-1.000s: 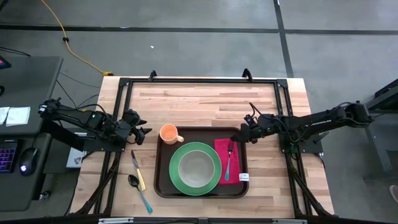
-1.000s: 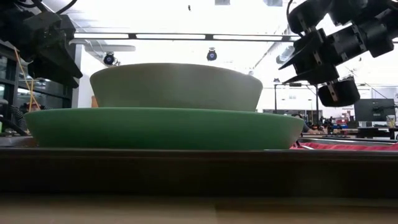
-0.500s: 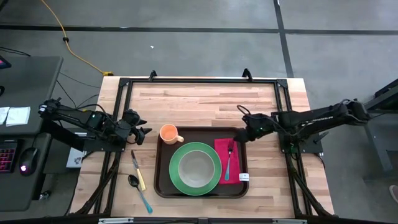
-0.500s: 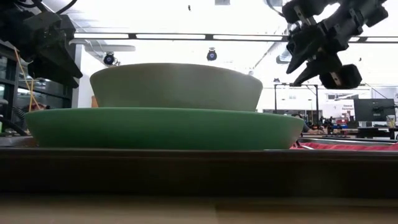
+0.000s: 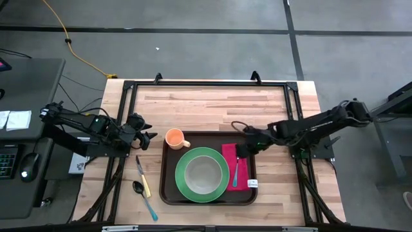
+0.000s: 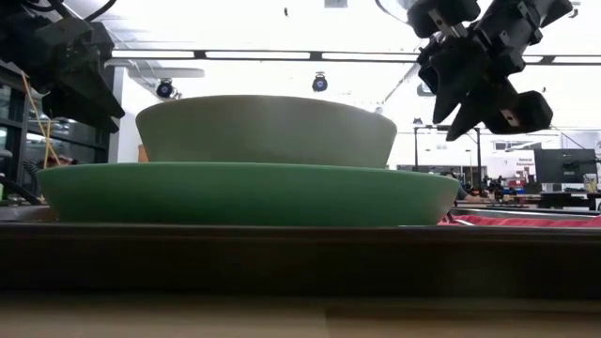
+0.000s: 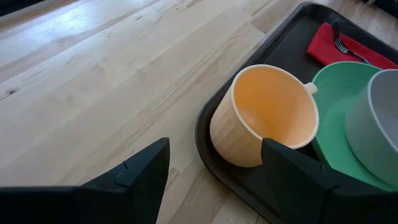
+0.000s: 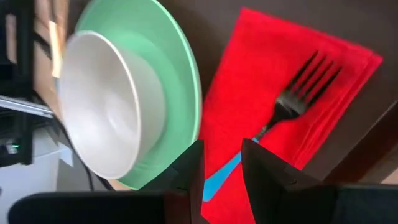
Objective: Set up tray
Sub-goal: Put the blue fork on the red table napkin
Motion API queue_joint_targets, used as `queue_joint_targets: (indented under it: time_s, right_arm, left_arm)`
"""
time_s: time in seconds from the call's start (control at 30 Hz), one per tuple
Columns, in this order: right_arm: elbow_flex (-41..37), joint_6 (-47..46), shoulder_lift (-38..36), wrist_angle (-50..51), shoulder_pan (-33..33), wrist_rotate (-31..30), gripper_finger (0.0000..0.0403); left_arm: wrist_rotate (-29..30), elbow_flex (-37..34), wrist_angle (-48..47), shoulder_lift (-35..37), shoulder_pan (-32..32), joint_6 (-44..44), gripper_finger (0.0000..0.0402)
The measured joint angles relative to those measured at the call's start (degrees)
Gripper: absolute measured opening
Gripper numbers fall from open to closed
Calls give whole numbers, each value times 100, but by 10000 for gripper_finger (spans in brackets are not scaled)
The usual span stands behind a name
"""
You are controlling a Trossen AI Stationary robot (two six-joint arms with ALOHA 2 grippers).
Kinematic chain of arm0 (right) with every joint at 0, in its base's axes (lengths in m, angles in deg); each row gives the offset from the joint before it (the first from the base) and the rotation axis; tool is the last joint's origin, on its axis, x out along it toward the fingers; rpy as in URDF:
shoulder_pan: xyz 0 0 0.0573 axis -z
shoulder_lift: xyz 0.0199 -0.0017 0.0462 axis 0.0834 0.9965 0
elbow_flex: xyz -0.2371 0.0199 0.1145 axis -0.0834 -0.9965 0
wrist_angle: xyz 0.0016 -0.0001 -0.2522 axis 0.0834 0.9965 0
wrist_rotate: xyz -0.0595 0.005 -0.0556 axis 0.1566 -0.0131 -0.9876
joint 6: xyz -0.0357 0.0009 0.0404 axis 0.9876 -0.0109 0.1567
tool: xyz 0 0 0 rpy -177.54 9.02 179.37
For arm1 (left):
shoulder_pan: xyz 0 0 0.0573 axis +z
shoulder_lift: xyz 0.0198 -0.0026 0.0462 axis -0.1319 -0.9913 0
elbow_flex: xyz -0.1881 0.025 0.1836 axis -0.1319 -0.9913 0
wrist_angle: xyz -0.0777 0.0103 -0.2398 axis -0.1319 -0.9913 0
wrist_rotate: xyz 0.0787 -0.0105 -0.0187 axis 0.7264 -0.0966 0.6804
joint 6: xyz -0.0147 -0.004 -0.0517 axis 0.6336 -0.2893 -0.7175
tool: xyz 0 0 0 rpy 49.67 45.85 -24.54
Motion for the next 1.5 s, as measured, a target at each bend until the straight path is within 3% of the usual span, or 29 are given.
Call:
queue_joint_targets:
  time_s: [0.57, 1.13, 1.5]
  right_arm:
    - [133, -760, 885, 2, -512, 33, 84]
    - [124, -856, 1101, -49, -438, -112, 84]
    - [115, -751, 1493, -283, -207, 107, 84]
  left_arm:
    - [-11, 0, 0, 2, -1, 85, 284]
    - [-20, 0, 2, 2, 1, 85, 281]
    - [-57, 0, 7, 2, 1, 85, 283]
